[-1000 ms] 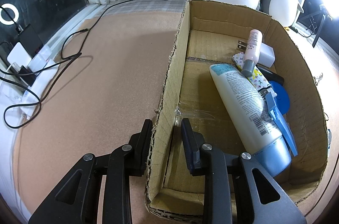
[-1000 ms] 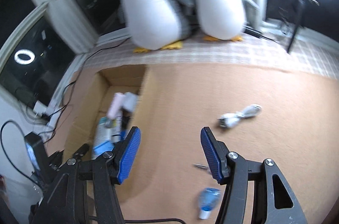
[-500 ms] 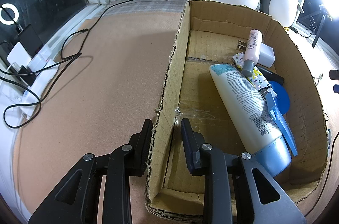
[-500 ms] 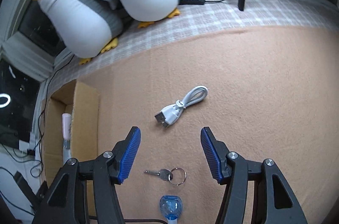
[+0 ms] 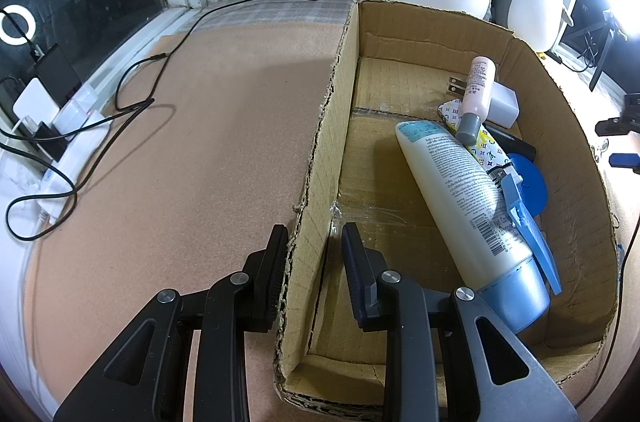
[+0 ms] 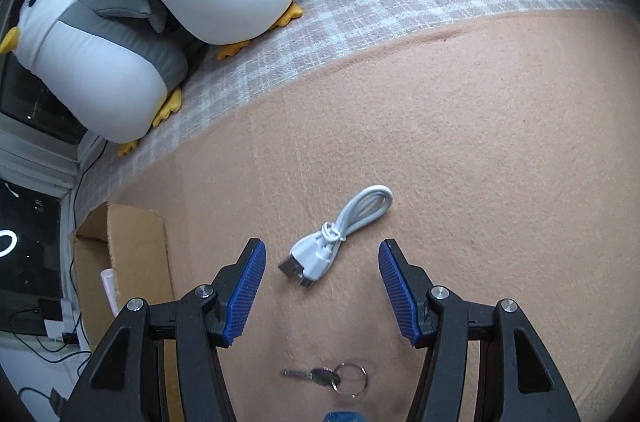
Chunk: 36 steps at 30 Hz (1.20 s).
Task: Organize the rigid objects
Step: 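Return the right tool to the white USB cable and grasp it, then carry the white USB cable into the box and open the right tool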
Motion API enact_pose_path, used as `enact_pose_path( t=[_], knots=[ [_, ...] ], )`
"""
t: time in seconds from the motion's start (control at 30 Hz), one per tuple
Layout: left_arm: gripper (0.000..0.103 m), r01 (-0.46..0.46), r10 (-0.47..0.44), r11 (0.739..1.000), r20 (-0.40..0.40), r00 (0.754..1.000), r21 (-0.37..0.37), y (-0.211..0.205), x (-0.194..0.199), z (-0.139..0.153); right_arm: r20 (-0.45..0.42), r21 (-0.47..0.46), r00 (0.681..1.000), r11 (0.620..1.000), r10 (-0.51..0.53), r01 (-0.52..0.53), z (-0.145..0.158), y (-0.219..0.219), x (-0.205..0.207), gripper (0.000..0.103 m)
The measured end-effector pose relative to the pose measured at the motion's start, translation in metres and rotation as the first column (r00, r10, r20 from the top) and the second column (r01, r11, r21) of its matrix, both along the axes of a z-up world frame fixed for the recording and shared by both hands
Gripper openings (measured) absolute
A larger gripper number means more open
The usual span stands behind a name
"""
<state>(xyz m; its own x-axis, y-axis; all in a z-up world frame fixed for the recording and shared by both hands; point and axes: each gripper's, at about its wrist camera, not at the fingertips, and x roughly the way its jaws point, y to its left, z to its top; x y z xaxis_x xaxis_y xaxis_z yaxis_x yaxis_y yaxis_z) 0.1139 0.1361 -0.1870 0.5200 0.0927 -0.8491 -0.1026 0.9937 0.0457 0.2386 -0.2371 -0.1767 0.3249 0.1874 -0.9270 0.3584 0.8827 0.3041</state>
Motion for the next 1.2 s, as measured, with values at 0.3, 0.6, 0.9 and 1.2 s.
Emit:
enact_pose_path(
  t=[0.3,0.6,0.9,1.2],
  knots=[
    [0.026,-0.003,0.003,1.0,0.0,1.0,-0.007,0.001,0.001,0.0,-0.047,-0.141,0.996,0.986,0.079,-0.085,-0.011,0.021,0.019,0.054],
    [0.026,-0.005,0.005,1.0,0.001,1.0,-0.009,0.001,0.001,0.0,-0.087,-0.288,0.972,0.929,0.217,-0.233,-0.013,0.04,0.016,0.031],
    [0.026,-0.006,0.006,1.0,0.002,1.0,-0.012,0.002,0.001,0.0,-0.04,-0.271,0.937,0.898,0.348,-0.346,-0.011,0.024,-0.011,0.021],
    [0.026,-0.006,0.006,1.0,0.003,1.0,-0.014,0.002,0.001,0.0,0.01,-0.231,0.941,0.916,0.338,-0.327,-0.009,0.016,-0.019,0.02]
  ],
)
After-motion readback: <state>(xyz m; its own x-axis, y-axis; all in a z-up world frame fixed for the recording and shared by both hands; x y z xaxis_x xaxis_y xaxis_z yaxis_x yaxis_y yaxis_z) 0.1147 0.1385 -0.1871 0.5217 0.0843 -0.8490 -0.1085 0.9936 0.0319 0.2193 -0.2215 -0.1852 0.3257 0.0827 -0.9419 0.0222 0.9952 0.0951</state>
